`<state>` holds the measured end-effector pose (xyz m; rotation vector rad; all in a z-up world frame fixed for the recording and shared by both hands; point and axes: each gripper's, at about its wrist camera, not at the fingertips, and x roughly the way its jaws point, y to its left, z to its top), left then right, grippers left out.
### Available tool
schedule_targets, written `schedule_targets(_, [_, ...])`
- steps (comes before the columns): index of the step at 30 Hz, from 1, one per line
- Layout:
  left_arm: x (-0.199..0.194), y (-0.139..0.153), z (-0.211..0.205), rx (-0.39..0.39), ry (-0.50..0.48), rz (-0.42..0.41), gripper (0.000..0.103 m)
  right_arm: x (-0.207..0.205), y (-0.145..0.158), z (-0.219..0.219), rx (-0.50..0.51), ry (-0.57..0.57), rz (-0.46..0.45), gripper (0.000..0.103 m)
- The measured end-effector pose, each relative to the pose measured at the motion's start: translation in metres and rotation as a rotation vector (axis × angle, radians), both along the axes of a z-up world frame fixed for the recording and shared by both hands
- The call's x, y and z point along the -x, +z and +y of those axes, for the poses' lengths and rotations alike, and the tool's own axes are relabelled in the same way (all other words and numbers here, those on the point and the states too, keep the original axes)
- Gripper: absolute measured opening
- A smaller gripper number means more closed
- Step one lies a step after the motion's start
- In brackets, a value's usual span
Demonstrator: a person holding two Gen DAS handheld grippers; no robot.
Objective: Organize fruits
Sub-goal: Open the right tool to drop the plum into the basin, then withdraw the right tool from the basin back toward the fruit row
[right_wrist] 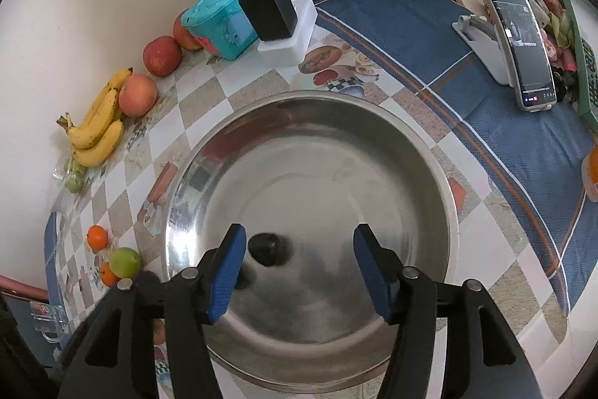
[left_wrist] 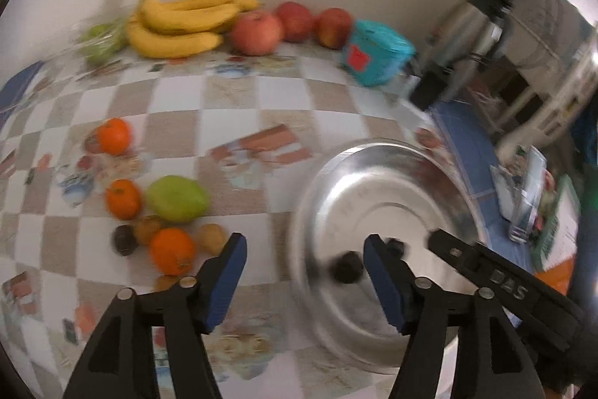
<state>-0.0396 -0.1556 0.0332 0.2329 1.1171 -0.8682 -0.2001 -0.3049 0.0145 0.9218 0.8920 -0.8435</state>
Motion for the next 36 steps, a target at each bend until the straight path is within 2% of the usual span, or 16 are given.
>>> schedule_targets(8, [-0.044,-0.01,0.042,-0.131,0.228,-0.024,0.074,-0.01,-0.001,0.009,-0.003,0.064,0.021,0.064])
schedule_targets(16, [-0.074,-0.005,0.082,-0.159,0.373,-0.035,0.074,-0.027,0.008,0.03,0.022,0.151,0.02,0.064])
schedule_targets(20, [-0.08,-0.001,0.09,-0.156,0.397,-0.038,0.079,-0.029,0.009,0.033,0.03,0.157,0.024,0.064])
schedule_targets(22, [-0.08,-0.002,0.091,-0.158,0.4,-0.039,0.087,-0.029,0.008,0.032,0.034,0.159,0.031,0.065])
schedule_targets(23, [-0.08,-0.003,0.09,-0.168,0.4,-0.041,0.091,-0.03,0.007,0.032,0.04,0.16,0.038,0.068])
schedule_targets(24, [-0.08,-0.005,0.09,-0.179,0.399,-0.044,0.1,-0.03,0.006,0.032,0.048,0.16,0.044,0.077])
schedule_targets(25, [-0.079,-0.008,0.089,-0.192,0.395,-0.047,0.103,-0.03,0.006,0.033,0.057,0.159,0.049,0.085])
schedule_targets(31, [-0.075,-0.013,0.085,-0.207,0.373,-0.06,0.103,-0.031,0.002,0.035,0.057,0.171,0.053,0.087])
schedule_targets(32, [-0.075,-0.013,0.084,-0.209,0.369,-0.064,0.103,-0.032,0.001,0.035,0.058,0.173,0.056,0.09])
schedule_targets(33, [-0.075,-0.014,0.084,-0.212,0.365,-0.064,0.103,-0.032,0.001,0.035,0.059,0.175,0.061,0.098])
schedule_targets(36, [-0.074,-0.014,0.083,-0.214,0.356,-0.067,0.103,-0.034,0.0,0.036,0.064,0.185,0.069,0.099])
